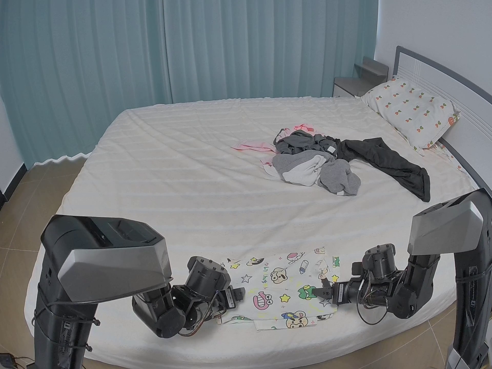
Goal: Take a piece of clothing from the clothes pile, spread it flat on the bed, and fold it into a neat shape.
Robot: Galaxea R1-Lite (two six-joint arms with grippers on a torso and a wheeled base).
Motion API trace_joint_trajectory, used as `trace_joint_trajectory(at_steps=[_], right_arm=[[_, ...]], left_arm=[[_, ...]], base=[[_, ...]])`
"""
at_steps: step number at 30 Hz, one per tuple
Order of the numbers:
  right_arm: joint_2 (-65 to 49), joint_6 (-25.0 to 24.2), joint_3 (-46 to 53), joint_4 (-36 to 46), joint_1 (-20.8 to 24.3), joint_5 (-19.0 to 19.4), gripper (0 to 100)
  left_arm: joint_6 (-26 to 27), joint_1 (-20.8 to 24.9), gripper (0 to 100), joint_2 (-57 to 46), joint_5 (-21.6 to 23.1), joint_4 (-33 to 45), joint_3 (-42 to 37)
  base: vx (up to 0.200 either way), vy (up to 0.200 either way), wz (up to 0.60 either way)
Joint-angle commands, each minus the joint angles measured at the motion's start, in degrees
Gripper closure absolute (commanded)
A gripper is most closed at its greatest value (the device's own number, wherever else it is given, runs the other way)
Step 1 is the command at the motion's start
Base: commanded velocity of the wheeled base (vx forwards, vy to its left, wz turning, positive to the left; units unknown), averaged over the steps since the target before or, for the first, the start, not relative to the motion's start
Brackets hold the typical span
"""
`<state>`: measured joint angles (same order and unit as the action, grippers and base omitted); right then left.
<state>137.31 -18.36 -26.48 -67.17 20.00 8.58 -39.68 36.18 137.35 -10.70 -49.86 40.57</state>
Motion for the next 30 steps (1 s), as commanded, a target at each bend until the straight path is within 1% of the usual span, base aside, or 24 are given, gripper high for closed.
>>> trace_joint_trajectory(at_steps=[1,3,4,7,9,11,13,16,17,18,19,20,22,24,27,28,29,30], right_arm=[[-0.1,1.5,1.3,0.5,-0.1,-0.8,0],[-0.4,1.9,1.3,1.4,-0.1,-1.4,0],[-1.2,3.0,1.3,3.4,-0.2,-2.7,0],[-2.9,4.1,1.6,4.9,-0.4,-3.0,0],[-5.7,4.2,3.1,4.4,-0.8,-3.0,0],[-9.3,3.8,4.2,3.5,-1.2,-3.1,0],[-13.2,3.5,6.4,2.0,-1.7,-3.3,0],[-17.7,3.5,9.4,-1.4,-2.8,-4.2,0],[-21.2,3.4,12.1,-5.2,-3.6,-5.3,0],[-22.4,3.4,13.0,-6.7,-3.7,-5.9,0],[-25.3,3.6,15.7,-10.5,-4.3,-7.9,0],[-26.9,3.8,17.2,-12.5,-4.6,-9.2,0],[-30.2,3.9,20.1,-17.0,-5.0,-11.5,0],[-34.0,4.0,22.8,-21.4,-5.4,-12.1,0],[-41.4,5.8,25.5,-22.2,-7.6,-12.3,0],[-42.9,6.4,26.0,-22.0,-8.2,-12.4,0],[-45.3,6.8,26.5,-21.0,-9.0,-12.4,0],[-45.8,6.8,26.5,-20.6,-9.2,-12.5,0]], left_arm=[[3.4,-0.1,0,-2.0,0.6,-0.4,-4.2],[4.3,-0.1,0,-2.2,0.7,-0.8,-5.4],[5.4,-0.1,0,-2.4,0.9,-2.2,-7.2],[6.5,-0.1,0,-2.4,0.9,-5.6,-8.7],[6.7,-0.5,0,-3.2,0.8,-11.2,-10.4],[6.8,-2.1,0,-5.6,0.6,-15.7,-12.5],[6.9,-4.1,0,-9.9,0.6,-17.7,-14.6],[6.9,-5.6,0,-15.6,0.6,-17.7,-16.2],[7.0,-6.6,0,-20.7,0.3,-17.6,-17.7],[7.0,-6.8,0,-22.7,0.2,-17.6,-18.2],[7.8,-7.7,0,-28.5,0.1,-17.4,-19.9],[9.1,-8.6,0,-31.6,-0.2,-16.8,-21.0],[14.3,-11.1,0,-37.2,-2.0,-15.1,-23.3],[18.1,-13.1,0,-42.2,-4.7,-14.8,-25.4],[19.0,-14.6,0,-51.4,-7.0,-13.2,-27.8],[19.4,-14.7,0,-53.8,-7.3,-11.9,-28.3],[20.2,-14.8,0,-57.4,-8.0,-9.1,-28.6],[20.3,-14.8,0,-58.4,-8.2,-8.1,-28.6]], base=[[0.0,0.0,0.0],[0.0,0.0,0.0],[0.0,0.0,0.0],[0.0,0.0,0.0],[0.0,0.0,0.0],[0.0,0.0,0.0],[0.0,0.0,0.0],[0.0,0.0,0.0],[0.0,0.0,0.0],[0.0,0.0,0.0],[0.0,0.0,0.0],[0.0,0.0,0.0],[0.0,0.0,0.0],[0.0,0.0,0.0],[0.0,0.0,0.0],[0.0,0.0,0.0],[0.0,0.0,0.0],[0.0,0.0,0.0]])
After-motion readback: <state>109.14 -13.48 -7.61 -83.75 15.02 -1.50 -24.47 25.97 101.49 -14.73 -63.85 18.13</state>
